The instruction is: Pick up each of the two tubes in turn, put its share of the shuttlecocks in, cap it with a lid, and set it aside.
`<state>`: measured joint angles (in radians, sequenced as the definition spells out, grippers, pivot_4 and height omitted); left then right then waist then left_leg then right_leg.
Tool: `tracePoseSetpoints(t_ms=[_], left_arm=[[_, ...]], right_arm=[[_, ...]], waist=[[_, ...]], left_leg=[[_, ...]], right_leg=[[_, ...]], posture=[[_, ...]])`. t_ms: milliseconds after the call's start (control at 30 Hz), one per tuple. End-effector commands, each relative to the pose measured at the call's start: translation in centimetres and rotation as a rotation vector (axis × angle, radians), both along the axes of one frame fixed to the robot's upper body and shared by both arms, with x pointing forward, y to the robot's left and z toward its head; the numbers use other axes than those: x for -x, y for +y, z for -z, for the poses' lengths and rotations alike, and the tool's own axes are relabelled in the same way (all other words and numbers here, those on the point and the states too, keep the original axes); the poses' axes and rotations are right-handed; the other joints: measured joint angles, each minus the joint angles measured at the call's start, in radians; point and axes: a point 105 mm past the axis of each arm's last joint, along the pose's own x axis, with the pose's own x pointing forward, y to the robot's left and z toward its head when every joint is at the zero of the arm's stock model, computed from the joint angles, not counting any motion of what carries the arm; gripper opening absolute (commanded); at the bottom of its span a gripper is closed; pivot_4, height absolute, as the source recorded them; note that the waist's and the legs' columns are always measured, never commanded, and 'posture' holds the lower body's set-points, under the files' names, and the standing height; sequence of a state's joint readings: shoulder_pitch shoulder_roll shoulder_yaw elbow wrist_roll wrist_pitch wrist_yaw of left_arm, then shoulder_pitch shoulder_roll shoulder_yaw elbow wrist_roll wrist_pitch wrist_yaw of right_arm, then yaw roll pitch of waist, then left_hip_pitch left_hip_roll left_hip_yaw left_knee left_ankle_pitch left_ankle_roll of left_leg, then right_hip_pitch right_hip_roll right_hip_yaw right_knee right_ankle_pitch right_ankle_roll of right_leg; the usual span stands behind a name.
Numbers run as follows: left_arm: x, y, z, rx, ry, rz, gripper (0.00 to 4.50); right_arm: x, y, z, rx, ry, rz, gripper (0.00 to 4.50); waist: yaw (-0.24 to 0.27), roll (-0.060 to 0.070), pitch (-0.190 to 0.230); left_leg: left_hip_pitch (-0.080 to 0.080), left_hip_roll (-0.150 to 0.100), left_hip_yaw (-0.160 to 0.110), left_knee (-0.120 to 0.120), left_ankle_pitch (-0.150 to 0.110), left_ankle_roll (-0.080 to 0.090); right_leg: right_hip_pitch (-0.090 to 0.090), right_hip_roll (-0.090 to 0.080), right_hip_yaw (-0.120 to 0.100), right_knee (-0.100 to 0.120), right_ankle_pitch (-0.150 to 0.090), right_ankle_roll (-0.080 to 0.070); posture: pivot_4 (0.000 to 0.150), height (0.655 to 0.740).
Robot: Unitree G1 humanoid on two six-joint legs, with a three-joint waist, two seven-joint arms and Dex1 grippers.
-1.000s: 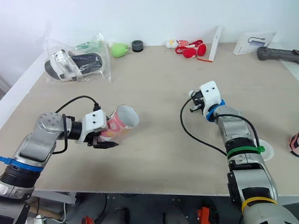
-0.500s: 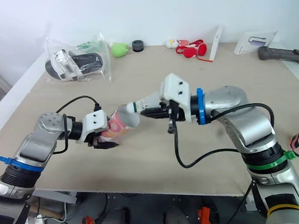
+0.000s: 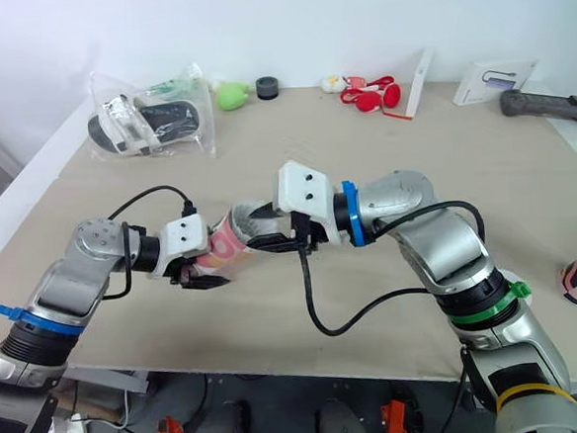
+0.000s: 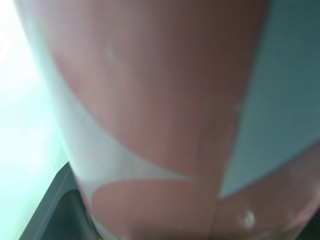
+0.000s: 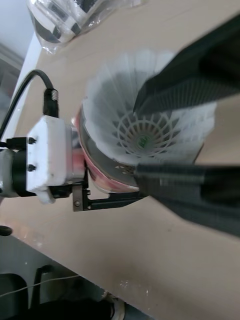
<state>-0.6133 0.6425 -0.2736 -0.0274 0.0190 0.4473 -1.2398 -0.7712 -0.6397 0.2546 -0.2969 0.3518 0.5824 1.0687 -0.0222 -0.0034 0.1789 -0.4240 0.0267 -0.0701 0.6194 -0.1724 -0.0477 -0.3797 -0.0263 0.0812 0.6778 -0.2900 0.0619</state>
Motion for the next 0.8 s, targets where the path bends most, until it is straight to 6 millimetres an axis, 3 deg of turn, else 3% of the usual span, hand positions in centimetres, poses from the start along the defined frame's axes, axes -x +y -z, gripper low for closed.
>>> tracePoseSetpoints(t_ms=[33,100,167,233,367,467,800], left_arm=[[0.9,-1.0,1.9,0.003,0.087,0.025,3.16],[0.9,-1.0,1.9,0.004,0.087,0.024,3.16],[0.9,-1.0,1.9,0.003,0.087,0.025,3.16],[0.9,-1.0,1.9,0.002,0.088,0.026,3.16],[0.8,-1.2,1.8,0.001,0.086,0.033,3.16],[0.8,-1.3,1.8,0.003,0.087,0.036,3.16],[1.0,-1.7,2.0,0.012,0.094,0.040,3.16]], right_arm=[[1.2,0.1,-2.6,-0.060,-0.010,-0.080,3.73],[1.3,-0.5,-3.2,-0.068,0.016,-0.084,4.47],[1.1,-1.2,-3.7,-0.061,0.037,-0.077,4.23],[0.8,-1.5,-4.0,-0.050,0.046,-0.071,3.55],[-0.6,-0.7,-4.0,-0.002,0.014,-0.073,1.56],[-1.6,0.3,-2.5,0.111,-0.016,-0.079,0.02],[-2.9,4.3,3.5,0.469,-0.127,-0.197,0.02]], waist=[[0.000,0.000,0.000],[0.001,0.000,0.000],[0.001,0.000,0.000],[0.001,0.000,0.000],[0.000,0.000,0.000],[0.000,0.000,0.000],[0.001,0.000,0.000]], left_leg=[[0.000,0.000,0.000,0.000,0.000,0.000],[0.000,0.000,-0.001,0.000,0.000,0.000],[0.000,0.000,-0.001,0.000,0.000,0.000],[0.000,0.000,0.000,0.001,0.000,0.000],[0.000,0.000,0.000,0.000,0.000,0.000],[0.000,0.000,0.000,0.000,0.000,0.000],[0.000,0.000,0.000,0.001,0.000,0.000]], right_leg=[[0.000,0.000,0.000,0.000,0.000,0.000],[0.000,0.000,-0.001,0.000,0.000,0.000],[0.000,0.000,-0.001,0.000,0.000,0.000],[0.000,0.000,0.000,0.000,0.001,0.000],[0.000,0.000,-0.001,0.000,0.000,0.000],[0.000,0.000,-0.001,0.000,0.000,0.000],[-0.001,0.000,-0.001,0.001,0.000,0.000]], posture=[[0.150,0.7400],[0.150,0.7400],[0.150,0.7400],[0.150,0.7400],[0.150,0.7400],[0.150,0.7400],[0.150,0.7400]])
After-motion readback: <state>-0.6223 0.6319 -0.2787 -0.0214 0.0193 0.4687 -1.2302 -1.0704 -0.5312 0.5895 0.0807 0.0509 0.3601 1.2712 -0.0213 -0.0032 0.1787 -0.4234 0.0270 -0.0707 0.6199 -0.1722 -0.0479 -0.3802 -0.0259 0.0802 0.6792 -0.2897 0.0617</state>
